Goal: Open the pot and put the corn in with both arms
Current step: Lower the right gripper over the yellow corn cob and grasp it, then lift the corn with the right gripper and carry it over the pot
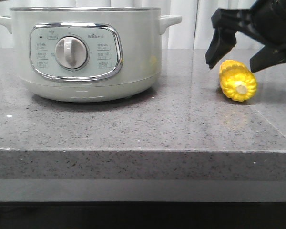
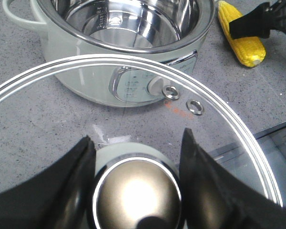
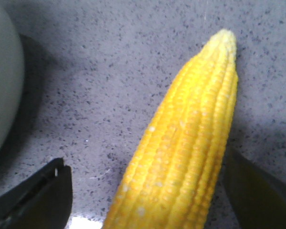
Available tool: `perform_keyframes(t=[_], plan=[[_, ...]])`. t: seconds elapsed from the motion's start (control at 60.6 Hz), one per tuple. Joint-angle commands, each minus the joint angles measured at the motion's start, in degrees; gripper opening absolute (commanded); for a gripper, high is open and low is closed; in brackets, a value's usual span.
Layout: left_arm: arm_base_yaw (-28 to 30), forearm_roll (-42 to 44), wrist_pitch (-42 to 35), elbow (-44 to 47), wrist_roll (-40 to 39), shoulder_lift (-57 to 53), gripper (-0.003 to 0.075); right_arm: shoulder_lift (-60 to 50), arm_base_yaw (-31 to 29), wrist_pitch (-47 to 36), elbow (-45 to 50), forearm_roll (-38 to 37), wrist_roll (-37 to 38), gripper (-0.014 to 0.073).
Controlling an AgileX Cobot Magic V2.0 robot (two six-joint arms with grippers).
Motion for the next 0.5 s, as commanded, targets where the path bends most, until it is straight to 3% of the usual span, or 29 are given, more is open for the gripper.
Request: perform_keyframes(t=[0.0, 0.132, 0.347, 0.479], plan=[[-0.2, -1.4, -7.4, -1.9, -0.2, -0.4, 0.0187, -1.1, 0.0, -3.7, -2.3, 1.0, -0.4, 0.0654], [-0.2, -1.4, -7.4, -1.9, -0.2, -0.4, 0.0187, -0.4, 0.0, -3.4, -2.3, 1.0, -0.4, 0.0636], [-0.2, -1.4, -7.4, -1.9, -0.2, -0.4, 0.0187, -0.4, 0.0, -3.5, -2.3, 1.1, -0.4, 0.0300], [-0.2, -1.4, -7.4, -1.9, -0.2, -0.4, 0.0187, -0.8, 0.0, -4.0, -2.3, 1.1, -0.4, 0.0199]])
